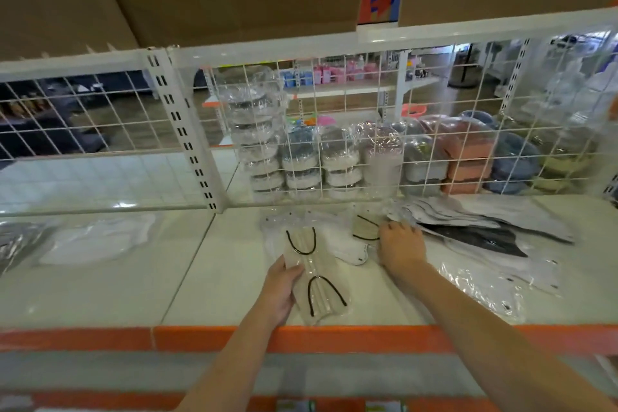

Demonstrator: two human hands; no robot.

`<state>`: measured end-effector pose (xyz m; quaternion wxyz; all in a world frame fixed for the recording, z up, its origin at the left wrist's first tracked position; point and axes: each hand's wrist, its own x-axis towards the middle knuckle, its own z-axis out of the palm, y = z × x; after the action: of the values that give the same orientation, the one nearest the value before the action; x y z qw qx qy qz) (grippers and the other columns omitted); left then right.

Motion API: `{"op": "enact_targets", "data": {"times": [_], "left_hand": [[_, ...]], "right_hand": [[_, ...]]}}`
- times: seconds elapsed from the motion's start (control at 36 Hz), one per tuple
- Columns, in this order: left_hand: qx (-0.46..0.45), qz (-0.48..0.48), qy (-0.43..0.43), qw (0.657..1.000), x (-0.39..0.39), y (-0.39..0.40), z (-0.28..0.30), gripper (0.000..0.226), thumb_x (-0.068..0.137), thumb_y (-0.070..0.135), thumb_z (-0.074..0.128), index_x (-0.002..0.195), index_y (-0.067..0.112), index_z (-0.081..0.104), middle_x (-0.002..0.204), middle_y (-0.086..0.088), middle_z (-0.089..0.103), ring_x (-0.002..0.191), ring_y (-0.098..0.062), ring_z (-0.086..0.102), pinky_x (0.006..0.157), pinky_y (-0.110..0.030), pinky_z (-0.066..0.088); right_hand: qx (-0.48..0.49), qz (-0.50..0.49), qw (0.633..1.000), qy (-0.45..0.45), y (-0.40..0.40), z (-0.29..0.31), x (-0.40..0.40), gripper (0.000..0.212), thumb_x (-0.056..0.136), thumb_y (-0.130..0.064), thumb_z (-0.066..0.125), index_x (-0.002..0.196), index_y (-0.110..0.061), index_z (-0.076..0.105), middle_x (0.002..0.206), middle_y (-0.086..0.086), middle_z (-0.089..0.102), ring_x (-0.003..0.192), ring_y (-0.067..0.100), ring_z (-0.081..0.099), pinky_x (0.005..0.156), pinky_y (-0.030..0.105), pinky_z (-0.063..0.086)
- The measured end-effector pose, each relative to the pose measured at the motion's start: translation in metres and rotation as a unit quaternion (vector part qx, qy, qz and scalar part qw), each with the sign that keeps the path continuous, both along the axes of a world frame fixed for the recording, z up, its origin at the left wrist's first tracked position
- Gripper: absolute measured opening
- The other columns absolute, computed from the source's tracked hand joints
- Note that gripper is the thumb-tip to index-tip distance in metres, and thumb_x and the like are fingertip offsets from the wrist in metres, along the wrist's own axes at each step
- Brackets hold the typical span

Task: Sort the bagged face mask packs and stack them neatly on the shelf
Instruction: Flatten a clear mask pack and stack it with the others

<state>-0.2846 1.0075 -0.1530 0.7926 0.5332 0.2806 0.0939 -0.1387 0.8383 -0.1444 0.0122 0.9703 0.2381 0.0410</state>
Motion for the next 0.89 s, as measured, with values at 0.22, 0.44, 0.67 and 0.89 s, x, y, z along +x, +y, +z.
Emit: {"op": "enact_targets", "data": {"times": [0.22, 0.44, 0.67, 0.89], "left_hand": [[0.009, -0.001, 0.001, 1.000, -0.005, -0.001, -0.001, 0.024, 0.090, -0.010, 0.043, 0.097, 0.003, 0.063, 0.094, -0.018, 0.069, 0.084, -0.028, 0.066, 0.072, -0.035, 0.053], [-0.115, -0.026, -0.061, 0.991, -0.004, 0.003, -0.003, 0.047, 0.098, 0.043, 0.036, 0.123, 0.009, 0.057, 0.120, -0.017, 0.064, 0.112, -0.028, 0.060, 0.096, -0.043, 0.046], [-0.126, -0.014, -0.031, 0.991, -0.009, 0.008, -0.006, 0.045, 0.086, 0.009, 0.054, 0.127, -0.008, 0.051, 0.121, -0.029, 0.059, 0.112, -0.041, 0.058, 0.098, -0.053, 0.045], [-0.032, -0.005, 0.011, 0.999, -0.010, 0.009, -0.006, 0.020, 0.083, -0.013, 0.054, 0.101, -0.006, 0.051, 0.074, -0.017, 0.062, 0.064, -0.026, 0.066, 0.063, -0.035, 0.056]], "right_hand": [[-0.035, -0.020, 0.999, -0.002, 0.014, 0.016, -0.009, 0.032, 0.092, -0.020, 0.046, 0.123, -0.015, 0.053, 0.127, 0.006, 0.056, 0.124, 0.024, 0.044, 0.108, 0.040, 0.029], [0.348, 0.023, 0.913, 0.213, 0.046, 0.049, -0.062, 0.019, 0.100, -0.017, 0.037, 0.110, -0.007, 0.051, 0.098, 0.009, 0.063, 0.078, 0.020, 0.058, 0.065, 0.033, 0.046], [0.665, -0.052, 0.605, 0.435, 0.035, 0.054, -0.059, 0.023, 0.098, 0.000, 0.037, 0.117, 0.002, 0.051, 0.107, 0.018, 0.056, 0.080, 0.025, 0.061, 0.052, 0.015, 0.049], [0.371, -0.128, 0.878, 0.272, -0.019, 0.013, -0.036, 0.029, 0.093, -0.008, 0.045, 0.120, -0.011, 0.055, 0.120, 0.008, 0.057, 0.105, 0.022, 0.056, 0.082, 0.022, 0.045]]}}
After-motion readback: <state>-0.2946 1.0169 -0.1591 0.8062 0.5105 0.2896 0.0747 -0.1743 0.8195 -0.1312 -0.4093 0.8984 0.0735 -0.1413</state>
